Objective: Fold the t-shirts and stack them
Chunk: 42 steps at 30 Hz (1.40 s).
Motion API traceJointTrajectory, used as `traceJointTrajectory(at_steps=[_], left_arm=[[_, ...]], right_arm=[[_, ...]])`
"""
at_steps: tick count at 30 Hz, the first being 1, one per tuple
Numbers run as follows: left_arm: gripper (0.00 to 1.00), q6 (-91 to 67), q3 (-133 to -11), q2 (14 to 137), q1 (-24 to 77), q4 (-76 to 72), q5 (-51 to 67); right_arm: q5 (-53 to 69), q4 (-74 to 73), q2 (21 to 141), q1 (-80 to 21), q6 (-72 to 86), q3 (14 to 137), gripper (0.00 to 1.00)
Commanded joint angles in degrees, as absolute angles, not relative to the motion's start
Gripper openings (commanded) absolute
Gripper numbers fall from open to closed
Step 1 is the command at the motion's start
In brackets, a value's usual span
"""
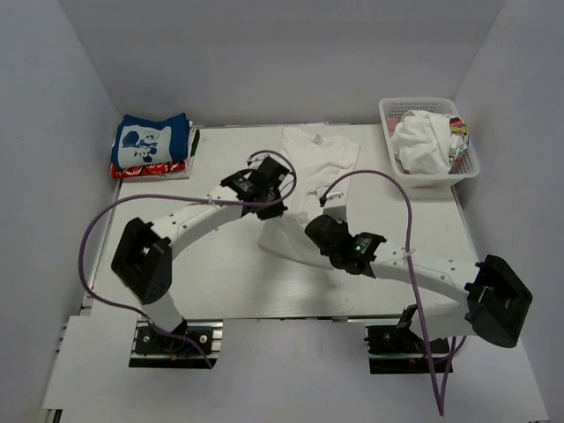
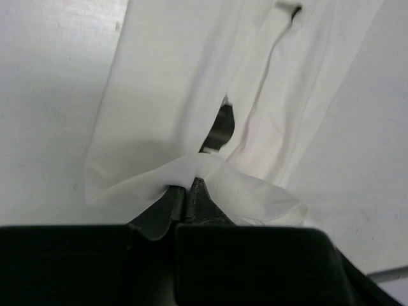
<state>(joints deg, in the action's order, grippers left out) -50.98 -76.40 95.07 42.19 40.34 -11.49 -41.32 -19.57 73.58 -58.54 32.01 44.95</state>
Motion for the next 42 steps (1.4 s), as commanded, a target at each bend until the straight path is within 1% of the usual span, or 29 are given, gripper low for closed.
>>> traceJointTrajectory(at_steps=[1,6,9,12,17,21,25,26,27,28,29,30,31,32,33,34,35,36,37,38,40,42], left_arm=[[0.0,-48.4,-83.6,100.1,39.6,43.2,-14.5],[0.0,-46.8,-92.3,106.5,37.0,43.9,-14.5],[0.0,-44.8,-95.2,109.7,35.6,43.9,-14.0],[0.0,-42.0,-95.7,111.9,35.1,40.6,-11.8],[0.0,-38.5,-95.2,114.3,34.0,34.0,-11.8],[0.0,-38.5,-95.7,116.5,33.4,30.9,-11.8],[0.0,-37.3,-98.0,118.9,32.3,29.8,-11.2],[0.0,-37.3,-98.0,118.9,32.3,29.8,-10.6],[0.0,-37.3,-98.7,119.8,32.3,29.8,-10.6],[0.02,-36.7,-99.5,120.5,31.8,29.8,-10.6],[0.09,-36.7,-99.5,120.5,31.8,29.8,-10.1],[0.19,-36.7,-100.4,121.3,31.8,29.8,-10.1],[0.46,-36.0,-101.3,121.3,31.3,29.8,-10.1],[0.58,-36.0,-102.0,121.9,31.3,30.3,-10.7],[0.68,-36.0,-103.2,121.9,31.3,30.8,-10.7],[0.87,-35.5,-105.7,121.9,30.6,32.1,-11.5],[0.94,-34.8,-107.0,121.9,30.6,32.7,-12.7],[1.0,-34.8,-108.3,121.9,30.1,33.5,-13.4],[1.0,-33.3,-110.2,121.9,30.1,34.6,-14.8],[1.0,-33.3,-110.8,120.9,30.1,35.4,-15.7],[1.0,-33.3,-109.1,117.7,29.5,35.9,-16.3],[1.0,-33.3,-104.7,114.2,29.5,34.7,-16.3]], right_arm=[[-40.3,-11.3,76.5,-54.9,25.2,48.8,0.0],[-35.8,-6.9,81.0,-48.0,20.5,52.3,0.0],[-31.2,-6.2,83.6,-44.0,19.5,53.9,0.0],[-28.3,-5.8,85.6,-42.1,19.2,54.5,0.0],[-23.9,-2.5,90.3,-38.1,17.7,55.2,0.0],[-21.6,1.6,92.8,-36.0,16.7,55.6,0.0],[-19.8,2.5,95.0,-33.8,16.4,57.3,0.0],[-19.7,3.3,95.6,-33.8,16.1,57.5,0.01],[-19.6,3.3,96.2,-33.3,16.0,57.7,0.05],[-19.6,3.4,96.8,-33.0,15.9,58.8,0.09],[-19.4,3.3,98.3,-32.6,15.9,59.4,0.23],[-19.6,3.2,99.0,-32.2,15.9,59.9,0.35],[-19.9,2.9,99.6,-31.8,15.9,62.0,0.46],[-20.6,1.4,101.5,-30.9,15.8,62.9,0.68],[-21.2,1.0,102.0,-30.8,16.3,65.1,0.71],[-21.5,0.1,102.7,-30.7,16.4,66.1,0.73],[-22.3,0.1,103.2,-29.6,16.5,67.7,0.76],[-22.2,-2.9,103.5,-29.4,17.2,69.3,0.81],[-22.0,-3.1,103.1,-29.4,17.3,69.9,0.84],[-20.8,-3.1,102.9,-29.4,17.0,70.3,0.9],[-19.3,-3.5,100.9,-29.7,16.4,69.7,0.9],[-15.7,-4.6,99.6,-30.1,15.9,67.7,0.9]])
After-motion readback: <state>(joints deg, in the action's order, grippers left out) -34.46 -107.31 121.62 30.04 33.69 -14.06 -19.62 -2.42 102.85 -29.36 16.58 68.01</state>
